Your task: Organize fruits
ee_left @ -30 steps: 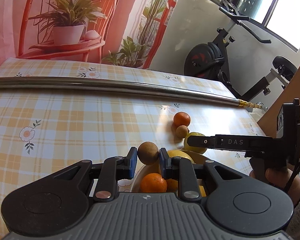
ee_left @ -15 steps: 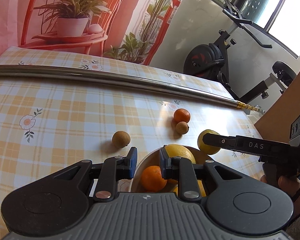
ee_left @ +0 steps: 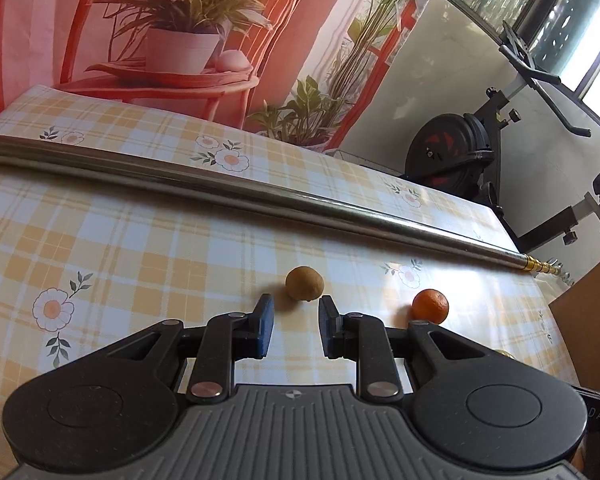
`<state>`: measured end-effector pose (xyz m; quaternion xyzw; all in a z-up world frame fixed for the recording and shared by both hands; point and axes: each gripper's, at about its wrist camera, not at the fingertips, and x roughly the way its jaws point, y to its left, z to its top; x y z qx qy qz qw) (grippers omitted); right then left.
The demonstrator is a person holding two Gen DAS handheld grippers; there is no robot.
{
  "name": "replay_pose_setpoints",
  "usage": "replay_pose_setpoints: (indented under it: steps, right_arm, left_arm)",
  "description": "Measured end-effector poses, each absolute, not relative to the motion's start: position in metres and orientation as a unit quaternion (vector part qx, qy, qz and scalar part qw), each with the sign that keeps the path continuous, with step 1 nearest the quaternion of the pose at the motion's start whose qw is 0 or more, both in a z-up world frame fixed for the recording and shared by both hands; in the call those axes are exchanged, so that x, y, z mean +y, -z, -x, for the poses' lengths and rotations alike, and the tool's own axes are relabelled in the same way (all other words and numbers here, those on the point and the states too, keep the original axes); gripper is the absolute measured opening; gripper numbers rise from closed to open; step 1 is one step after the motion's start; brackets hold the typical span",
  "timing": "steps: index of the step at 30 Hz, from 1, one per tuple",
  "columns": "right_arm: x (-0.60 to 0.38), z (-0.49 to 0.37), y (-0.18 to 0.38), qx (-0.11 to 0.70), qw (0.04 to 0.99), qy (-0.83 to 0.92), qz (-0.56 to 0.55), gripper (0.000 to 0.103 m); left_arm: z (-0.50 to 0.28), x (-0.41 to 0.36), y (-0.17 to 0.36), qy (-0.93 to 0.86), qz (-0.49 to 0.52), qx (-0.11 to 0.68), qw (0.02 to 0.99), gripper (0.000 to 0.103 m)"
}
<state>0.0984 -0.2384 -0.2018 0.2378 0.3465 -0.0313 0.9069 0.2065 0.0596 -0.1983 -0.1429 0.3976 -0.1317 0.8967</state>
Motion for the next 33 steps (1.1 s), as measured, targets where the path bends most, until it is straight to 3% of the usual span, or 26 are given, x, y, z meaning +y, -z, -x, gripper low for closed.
replay_pose_setpoints:
  steps: [18, 23, 33]
  right_arm:
    - [-0.276, -0.095, 0.199, 0.307, 0.911, 0.065, -0.268, 0.043]
    - [-0.285, -0.095, 0.205, 0.308, 0.908, 0.070, -0.276, 0.043]
    - [-0.294, -0.097, 0.210, 0.306, 0.904, 0.075, -0.289, 0.043]
  left_arm:
    - [-0.289, 0.006, 0.214, 0.169, 0.147, 0.431, 0.874, 0.028]
    - [-0.302, -0.012, 0.217, 0.188, 0.148, 0.437, 0.867, 0.037]
    - [-0.318, -0.033, 0.225, 0.164, 0.110, 0.454, 0.869, 0.037]
